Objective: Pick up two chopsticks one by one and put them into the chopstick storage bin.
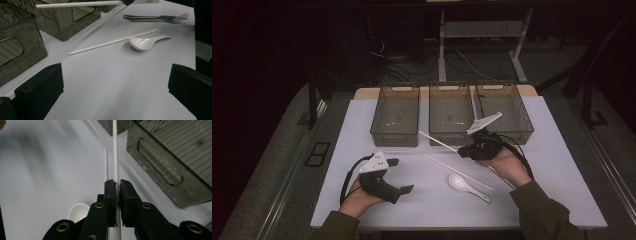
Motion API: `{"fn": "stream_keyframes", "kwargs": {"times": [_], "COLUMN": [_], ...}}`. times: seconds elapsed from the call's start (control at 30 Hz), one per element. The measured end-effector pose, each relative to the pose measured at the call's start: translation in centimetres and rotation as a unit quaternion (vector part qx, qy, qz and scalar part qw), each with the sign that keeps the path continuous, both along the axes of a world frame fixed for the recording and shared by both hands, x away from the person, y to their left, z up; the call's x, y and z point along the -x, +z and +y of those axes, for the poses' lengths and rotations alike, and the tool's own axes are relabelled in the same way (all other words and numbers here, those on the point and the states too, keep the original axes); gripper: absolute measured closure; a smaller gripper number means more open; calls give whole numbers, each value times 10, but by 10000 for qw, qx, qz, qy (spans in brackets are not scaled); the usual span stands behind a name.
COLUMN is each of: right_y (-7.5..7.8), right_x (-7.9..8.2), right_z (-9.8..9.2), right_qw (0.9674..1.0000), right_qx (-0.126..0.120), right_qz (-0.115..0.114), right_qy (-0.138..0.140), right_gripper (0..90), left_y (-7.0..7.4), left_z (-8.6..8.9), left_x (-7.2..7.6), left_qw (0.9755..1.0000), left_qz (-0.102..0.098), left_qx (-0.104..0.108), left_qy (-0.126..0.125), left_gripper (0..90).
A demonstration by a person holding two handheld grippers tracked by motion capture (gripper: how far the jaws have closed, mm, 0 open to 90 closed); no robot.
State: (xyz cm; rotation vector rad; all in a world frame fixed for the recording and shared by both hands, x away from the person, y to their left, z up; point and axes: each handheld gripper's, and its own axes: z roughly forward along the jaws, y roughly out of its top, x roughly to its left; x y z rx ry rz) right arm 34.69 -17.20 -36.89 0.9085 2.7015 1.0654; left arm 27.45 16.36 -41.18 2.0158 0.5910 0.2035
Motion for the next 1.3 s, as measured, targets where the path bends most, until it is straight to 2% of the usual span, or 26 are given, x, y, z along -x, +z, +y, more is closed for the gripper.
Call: {"fn": "stream_keyframes", "kwargs": {"times": [0.3,0.47,0.67,0.73,0.93,1.07,1.3], "right_y": [17,26,31,32,35,35,36], "right_x": [-12,-22,-30,-34,-49,-60,-72], "right_z": [12,25,35,40,55,69,84], "right_qw": [9999,9999,9997,9996,9990,9988,9983], "right_qx": [-56,-43,-61,-55,-16,62,55], "right_qz": [-42,-89,-86,-75,-45,-42,38], "right_qy": [-75,-127,-235,-276,-447,-492,-574], "right_gripper": [842,842,842,842,842,842,842], "left_y": [1,1,1,1,1,1,1], "left_z": [1,0,0,0,0,-1,-1], "left_x": [-1,0,0,0,0,1,0], "left_qw": [10000,10000,10000,10000,10000,10000,10000], "left_qz": [-13,-12,-23,-38,-48,-35,-44], "left_qx": [36,54,70,10,34,42,47], "left_qy": [25,18,17,5,-14,-26,-13], "left_gripper": [0,0,0,0,0,0,0]}}
